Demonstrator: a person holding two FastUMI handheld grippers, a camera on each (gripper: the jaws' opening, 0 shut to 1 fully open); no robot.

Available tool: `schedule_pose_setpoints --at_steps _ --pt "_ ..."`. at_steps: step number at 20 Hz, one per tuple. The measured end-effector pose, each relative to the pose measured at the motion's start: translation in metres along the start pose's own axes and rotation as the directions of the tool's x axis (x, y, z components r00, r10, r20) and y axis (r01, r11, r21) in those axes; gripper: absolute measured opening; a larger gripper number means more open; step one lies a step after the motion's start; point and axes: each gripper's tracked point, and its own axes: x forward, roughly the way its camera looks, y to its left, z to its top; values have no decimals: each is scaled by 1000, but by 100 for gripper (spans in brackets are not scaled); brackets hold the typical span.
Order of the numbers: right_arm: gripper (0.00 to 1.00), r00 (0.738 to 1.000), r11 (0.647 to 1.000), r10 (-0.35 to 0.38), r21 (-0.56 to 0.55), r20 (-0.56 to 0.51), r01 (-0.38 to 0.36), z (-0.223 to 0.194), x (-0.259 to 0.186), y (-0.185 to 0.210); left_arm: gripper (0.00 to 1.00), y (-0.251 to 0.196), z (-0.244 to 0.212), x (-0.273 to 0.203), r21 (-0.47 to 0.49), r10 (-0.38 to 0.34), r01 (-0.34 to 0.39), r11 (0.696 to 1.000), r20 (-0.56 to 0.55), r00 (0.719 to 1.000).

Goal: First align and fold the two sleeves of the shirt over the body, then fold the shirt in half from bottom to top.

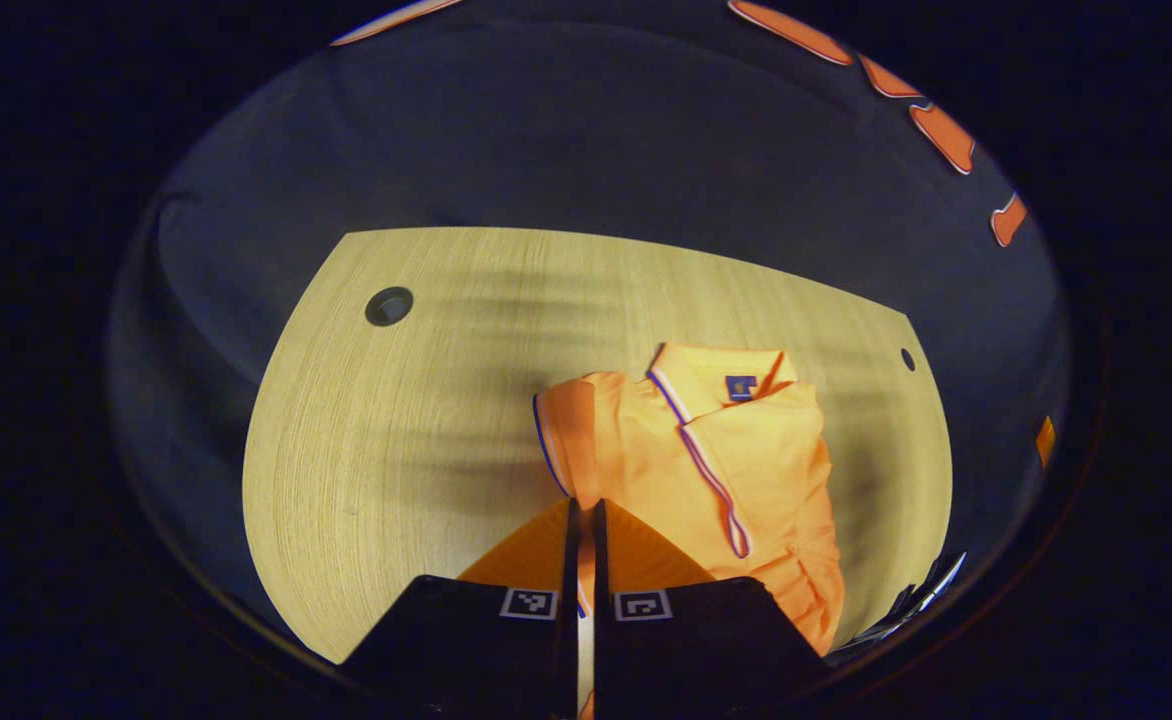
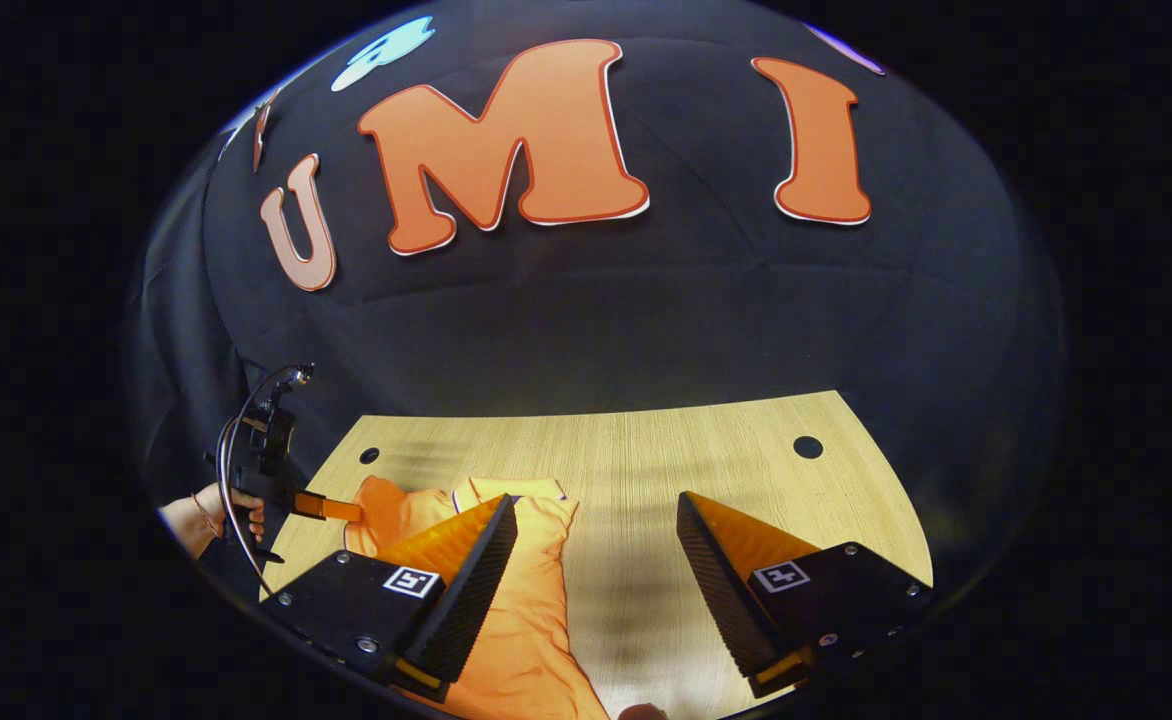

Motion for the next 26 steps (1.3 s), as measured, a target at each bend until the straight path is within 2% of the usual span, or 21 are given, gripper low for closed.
schedule_pose_setpoints --at_steps 5,9,17,20,22,23,24,25,26 --pt "98 1000 1000 -6 9 -4 6 -5 -7 -14 6 -61 4 3 48 -78 78 996 -7 997" --pt "98 1000 999 -10 33 -8 10 -7 -12 -27 6 -106 -4 15 38 -146 148 988 -43 988" --pt "98 999 999 -17 29 -51 19 -27 -4 -44 6 -155 -25 52 70 -155 163 984 -115 981" --pt "98 998 999 -20 49 -67 23 -34 -2 -51 6 -159 -31 63 96 -130 144 985 -138 982" --pt "98 997 998 -21 58 -76 26 -37 -1 -53 7 -171 -36 70 82 -160 175 981 -157 974" --pt "98 997 998 -20 60 -77 25 -38 1 -54 26 -174 -39 68 78 -170 185 980 -165 971" --pt "98 997 998 -16 56 -81 21 -40 1 -53 39 -170 -39 70 80 -156 171 982 -163 974" --pt "98 996 998 -18 54 -85 23 -41 0 -53 40 -171 -41 71 78 -159 173 982 -164 974" --pt "98 996 998 -17 50 -89 22 -43 1 -52 60 -168 -41 72 78 -143 157 984 -161 976"
